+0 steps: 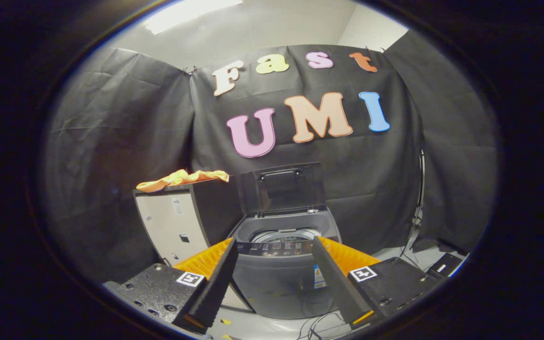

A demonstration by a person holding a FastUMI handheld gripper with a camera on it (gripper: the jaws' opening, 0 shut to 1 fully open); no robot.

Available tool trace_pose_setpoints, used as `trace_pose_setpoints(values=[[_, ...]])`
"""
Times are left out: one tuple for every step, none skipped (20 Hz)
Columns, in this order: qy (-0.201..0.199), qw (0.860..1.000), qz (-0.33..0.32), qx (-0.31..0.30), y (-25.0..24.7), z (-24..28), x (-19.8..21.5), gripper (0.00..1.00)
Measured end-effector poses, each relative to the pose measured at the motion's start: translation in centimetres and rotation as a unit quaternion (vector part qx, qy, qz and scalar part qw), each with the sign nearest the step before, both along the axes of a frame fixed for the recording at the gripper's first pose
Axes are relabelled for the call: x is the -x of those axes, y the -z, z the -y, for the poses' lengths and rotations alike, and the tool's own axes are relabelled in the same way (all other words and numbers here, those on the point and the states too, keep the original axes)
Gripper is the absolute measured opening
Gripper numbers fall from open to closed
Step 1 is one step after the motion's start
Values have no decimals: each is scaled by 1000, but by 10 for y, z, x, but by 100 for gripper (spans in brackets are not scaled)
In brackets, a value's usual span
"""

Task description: Put the clothes into the washing machine and then close the washing machine lid.

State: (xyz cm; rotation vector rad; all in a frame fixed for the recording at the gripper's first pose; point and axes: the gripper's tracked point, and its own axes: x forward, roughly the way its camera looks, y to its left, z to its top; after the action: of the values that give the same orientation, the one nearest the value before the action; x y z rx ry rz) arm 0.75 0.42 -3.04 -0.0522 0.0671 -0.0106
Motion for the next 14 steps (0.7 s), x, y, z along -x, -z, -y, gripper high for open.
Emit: trace_pose_setpoints(values=[[-2,1000,-1,3,2,-2,-1,96],[-6,1000,-5,6,4,-6,-2,96],[-10,1000,-10,10,10,-10,-3,96],[-13,1000,-15,13,13,-13,-3,96],[-16,1000,-20,16,17,-16,-4,96],[-19,999,-22,19,19,-19,-5,96],[-22,999,-26,22,23,-21,-6,96],[-23,999,-30,26,25,-23,-5,96],[-22,999,-29,31,26,-23,-6,96],[-20,999,-26,34,24,-22,-6,97],[-17,999,-23,35,24,-21,-6,96],[-13,999,-18,35,22,-19,-6,96],[-11,999,-14,34,21,-19,-6,96],[-5,999,-9,33,19,-16,-6,96]])
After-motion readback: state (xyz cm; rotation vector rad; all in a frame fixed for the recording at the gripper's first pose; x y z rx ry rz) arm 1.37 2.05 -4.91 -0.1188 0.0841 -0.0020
